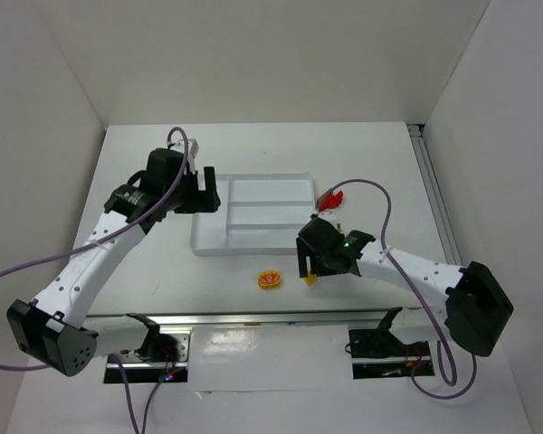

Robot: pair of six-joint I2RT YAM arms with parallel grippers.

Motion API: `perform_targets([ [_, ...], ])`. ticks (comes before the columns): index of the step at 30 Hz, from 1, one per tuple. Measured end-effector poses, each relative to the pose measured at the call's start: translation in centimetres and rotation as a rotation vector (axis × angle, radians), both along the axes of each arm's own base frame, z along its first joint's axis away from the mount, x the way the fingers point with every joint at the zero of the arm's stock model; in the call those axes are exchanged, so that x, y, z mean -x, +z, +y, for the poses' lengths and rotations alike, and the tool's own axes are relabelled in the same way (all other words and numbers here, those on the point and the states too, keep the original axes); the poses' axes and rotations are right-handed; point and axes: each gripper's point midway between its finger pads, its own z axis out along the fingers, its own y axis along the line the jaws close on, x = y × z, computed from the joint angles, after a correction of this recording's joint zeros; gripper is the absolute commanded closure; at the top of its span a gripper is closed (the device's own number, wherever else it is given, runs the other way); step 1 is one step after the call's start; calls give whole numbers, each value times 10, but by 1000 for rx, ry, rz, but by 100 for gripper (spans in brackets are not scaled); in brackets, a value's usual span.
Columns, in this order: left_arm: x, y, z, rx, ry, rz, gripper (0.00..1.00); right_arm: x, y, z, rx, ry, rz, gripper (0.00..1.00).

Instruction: Sort the legos into containers by color

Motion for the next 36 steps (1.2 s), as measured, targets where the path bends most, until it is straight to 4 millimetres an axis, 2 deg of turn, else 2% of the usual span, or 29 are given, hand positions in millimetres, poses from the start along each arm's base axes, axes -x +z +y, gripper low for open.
perform_targets([
  [7, 2, -12, 2, -22, 3, 51, 1, 11, -23, 16, 3, 92, 71, 11],
  [10, 3, -26, 0, -39, -9, 100, 1, 11, -31, 18, 11, 121, 79, 16],
  [13, 4, -35, -1, -52, -16, 137, 1, 9, -44, 17, 47, 132, 93, 24],
  [16, 5, -37, 0, -56, -18, 147, 1, 8, -52, 15, 91, 145, 98, 43],
  [18, 5, -36, 0, -57, -18, 146, 1, 5, -52, 18, 91, 147, 82, 44],
  [21, 4, -33, -1, -55, -19, 140, 0, 2, -52, 19, 92, 143, 71, 53],
  [22, 3, -32, -1, -54, -19, 137, 0, 2, -51, 19, 91, 140, 68, 60],
  [24, 2, -30, -1, -53, -19, 134, 0, 1, -51, 20, 93, 130, 61, 61],
  [26, 1, -31, -2, -53, -19, 135, 0, 2, -50, 18, 103, 123, 56, 66],
  [29, 1, -33, -2, -56, -16, 146, 0, 1, -36, 17, 103, 113, 34, 66],
  [31, 2, -35, 1, -64, -5, 153, 0, -9, -12, 23, 71, 100, -17, 66],
  [33, 3, -35, 3, -72, 3, 159, 0, -25, 20, 36, 24, 89, -85, 66],
  [35, 4, -36, 4, -76, 12, 159, 0, -50, 59, 53, -42, 78, -172, 66],
  [36, 4, -35, 5, -75, 15, 158, 0, -62, 73, 59, -63, 70, -205, 66],
])
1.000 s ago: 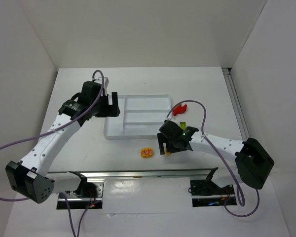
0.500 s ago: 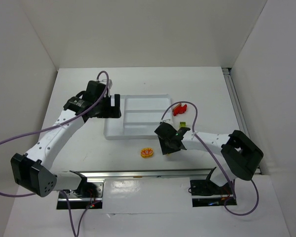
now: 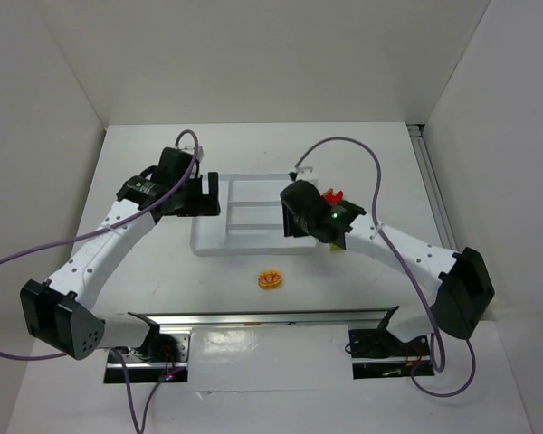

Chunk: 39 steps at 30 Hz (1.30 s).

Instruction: Sort the legos into containers by color

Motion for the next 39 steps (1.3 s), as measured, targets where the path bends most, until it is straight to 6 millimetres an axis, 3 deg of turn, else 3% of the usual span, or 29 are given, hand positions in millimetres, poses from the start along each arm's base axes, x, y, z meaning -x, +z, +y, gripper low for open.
perform_targets([
  [3, 4, 3, 0, 21, 17, -8, 0, -50, 32, 10, -39, -44, -86, 66],
  [6, 16, 2, 2, 49, 29, -6, 0, -98, 35, 14, -25, -83, -115, 66],
  [10, 35, -10, 6, 59, 42, 28, 0, -167, 10, 16, 11, -128, -113, 64],
  [15, 49, -21, 12, 45, 43, 66, 0, -221, -28, 20, 49, -150, -83, 60],
  [21, 54, -20, 14, 48, 45, 63, 0, -225, -55, 23, 74, -139, -40, 53],
  [24, 55, -21, 14, 48, 46, 65, 0, -225, -56, 23, 66, -143, -36, 19],
  [26, 56, -23, 14, 50, 52, 72, 0, -225, -56, 24, 61, -144, -35, 2],
  [32, 56, -24, 14, 54, 62, 75, 0, -221, -53, 26, 104, -146, -53, 7],
  [35, 55, -23, 16, 45, 70, 71, 0, -208, -43, 36, 118, -121, -70, 10],
  [39, 53, -13, 22, 22, 92, 50, 0, -147, -16, 35, 119, -51, -87, 10],
])
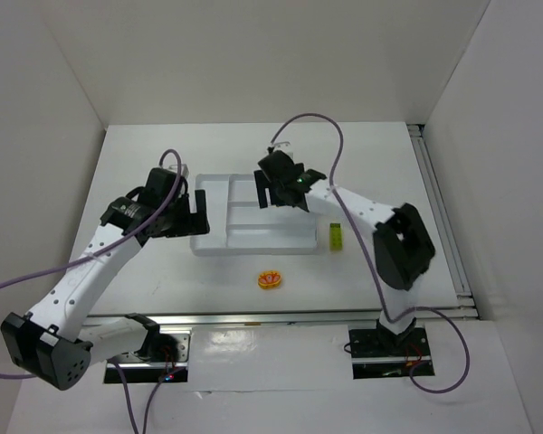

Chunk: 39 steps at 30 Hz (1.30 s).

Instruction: Sort the legos into containers by color

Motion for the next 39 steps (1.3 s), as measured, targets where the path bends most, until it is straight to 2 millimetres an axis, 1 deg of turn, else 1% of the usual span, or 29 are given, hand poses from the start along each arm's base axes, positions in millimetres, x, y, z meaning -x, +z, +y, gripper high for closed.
perform_targets([
  [3, -6, 14, 3, -7, 16, -41, 0, 59, 22, -3, -43, 94, -17, 5],
  [4, -8, 17, 5, -13, 24, -54, 0, 84, 27, -4, -63, 140, -16, 4],
  [6, -9, 23, 7, -14, 34, -72, 0, 120, 27, 0, -95, 224, -5, 0],
  [7, -10, 26, 7, -16, 36, -77, 0, 140, 22, 1, -101, 269, 13, 0],
  [9, -10, 28, 9, -20, 41, -82, 0, 176, 6, 6, -105, 360, 59, 0],
  [11, -10, 28, 10, -25, 45, -82, 0, 207, -17, 9, -84, 436, 123, 0],
  [13, -9, 28, 10, -26, 45, -80, 0, 226, -38, 9, -53, 475, 183, 0],
  [14, -9, 28, 10, -26, 45, -80, 0, 231, -47, 9, -39, 485, 207, 0],
  [17, -8, 27, 8, -15, 36, -76, 0, 235, -63, 15, -22, 498, 244, 0],
  [23, -7, 27, 6, -6, 27, -71, 0, 233, -82, 30, -19, 516, 257, 0],
  [25, -7, 27, 5, -2, 23, -68, 0, 231, -89, 32, -3, 513, 262, 6],
  [29, -6, 32, 2, 14, 11, -70, 0, 228, -102, 34, 24, 504, 276, 24],
  [30, -7, 33, 1, 16, 10, -74, 0, 227, -102, 35, 24, 502, 273, 31],
  [32, -7, 35, 0, 21, 8, -78, 0, 225, -101, 37, 15, 495, 263, 40],
  [34, -7, 36, 0, 22, 5, -77, 0, 224, -101, 36, 13, 479, 259, 47],
  [37, -7, 35, 0, 23, 2, -76, 0, 224, -99, 35, 28, 464, 241, 48],
  [39, -7, 35, -1, 23, 2, -75, 0, 226, -92, 36, 37, 462, 227, 48],
])
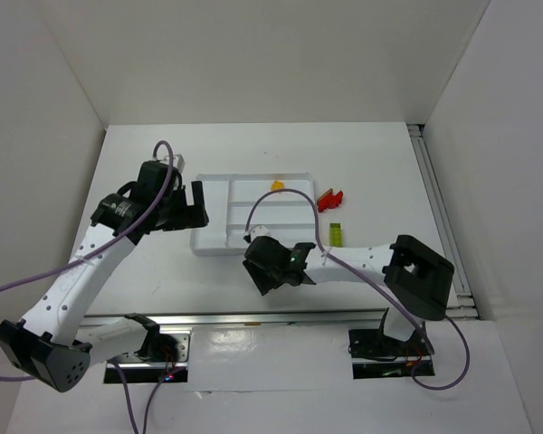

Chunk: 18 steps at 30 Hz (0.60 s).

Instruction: Sort the legos into containers by color

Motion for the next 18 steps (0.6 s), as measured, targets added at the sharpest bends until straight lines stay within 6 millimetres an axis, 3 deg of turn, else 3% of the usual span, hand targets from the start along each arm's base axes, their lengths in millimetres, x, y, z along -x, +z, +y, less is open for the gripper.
perform_targets([
  [3, 0, 1, -3, 11, -10, 7, 0, -5, 26, 3, -9, -20, -43, 48],
  [6, 0, 8, -9, 40, -32, 0, 9, -21, 70, 10, -62, -58, -117, 48],
  [8, -1, 12, -13, 56, -47, -9, 9, -45, 103, 15, -117, -108, -148, 48],
  [10, -2, 13, -15, 63, -53, -13, 7, -87, 137, 17, -174, -182, -197, 48],
  [12, -2, 12, -15, 63, -55, -8, 3, -128, 158, 13, -201, -256, -244, 48],
  [15, -3, 9, -16, 61, -52, 2, 1, -190, 162, 1, -183, -349, -278, 48],
  [18, -3, 10, -16, 61, -50, 2, 0, -237, 138, -7, -140, -402, -265, 48],
])
